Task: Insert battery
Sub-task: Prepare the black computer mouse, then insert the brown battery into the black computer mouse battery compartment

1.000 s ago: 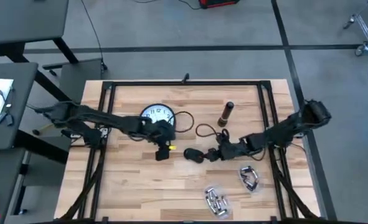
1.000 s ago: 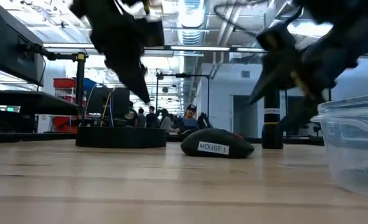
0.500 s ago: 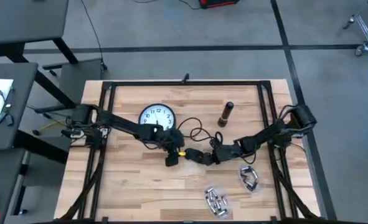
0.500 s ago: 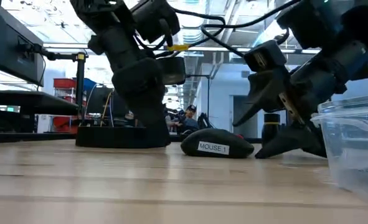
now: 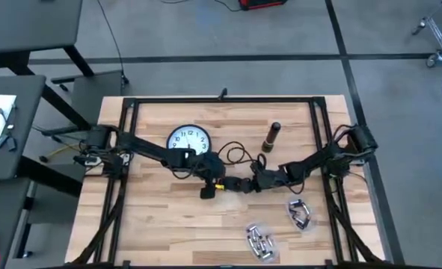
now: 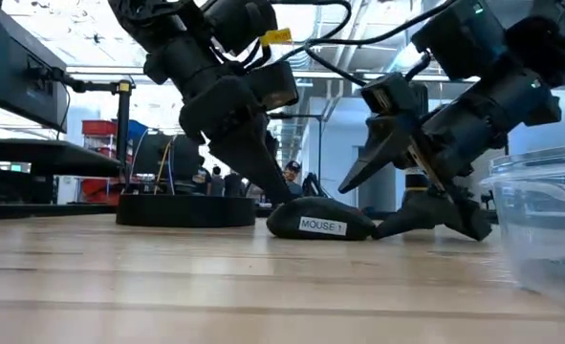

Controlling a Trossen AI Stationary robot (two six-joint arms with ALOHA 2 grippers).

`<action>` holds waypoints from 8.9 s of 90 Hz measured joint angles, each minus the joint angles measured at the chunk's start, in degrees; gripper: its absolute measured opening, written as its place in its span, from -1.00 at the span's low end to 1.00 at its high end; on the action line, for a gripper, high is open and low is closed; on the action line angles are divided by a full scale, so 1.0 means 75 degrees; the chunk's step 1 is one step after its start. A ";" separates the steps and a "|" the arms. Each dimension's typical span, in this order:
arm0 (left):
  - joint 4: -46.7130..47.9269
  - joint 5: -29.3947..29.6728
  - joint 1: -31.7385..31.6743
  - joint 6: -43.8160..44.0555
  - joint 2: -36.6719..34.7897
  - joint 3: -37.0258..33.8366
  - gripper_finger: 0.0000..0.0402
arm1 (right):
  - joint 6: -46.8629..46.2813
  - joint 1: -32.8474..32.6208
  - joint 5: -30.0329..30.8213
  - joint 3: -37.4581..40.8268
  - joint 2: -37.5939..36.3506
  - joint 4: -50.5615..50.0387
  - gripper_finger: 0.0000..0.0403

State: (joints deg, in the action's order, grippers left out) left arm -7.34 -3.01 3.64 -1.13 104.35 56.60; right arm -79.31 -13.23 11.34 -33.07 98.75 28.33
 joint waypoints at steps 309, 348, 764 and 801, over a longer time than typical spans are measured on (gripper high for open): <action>0.4071 0.0857 0.0029 0.1323 -0.4370 -0.0012 0.08 | 0.0331 -0.2819 -0.0580 -0.4055 -0.2335 -1.1053 0.23; 0.4103 0.0855 0.0029 0.1324 -0.4370 -0.0012 0.08 | 0.0442 -0.4619 -0.0550 -0.2664 -0.2260 -1.1015 -0.23; 0.1618 -0.0366 0.0108 -0.2544 -0.4889 0.0085 0.08 | 0.6461 0.1227 -0.2565 -0.5783 -0.1483 -0.6664 -0.94; 0.0830 -0.0588 0.0520 -0.3468 -0.4682 0.0092 0.08 | 0.5713 0.0934 -0.3702 -0.5771 -0.1121 -0.5082 -0.94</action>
State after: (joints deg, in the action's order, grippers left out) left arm -1.12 -7.42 7.54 -27.14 69.24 57.29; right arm -36.46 -6.23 -16.42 -76.36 90.35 -9.79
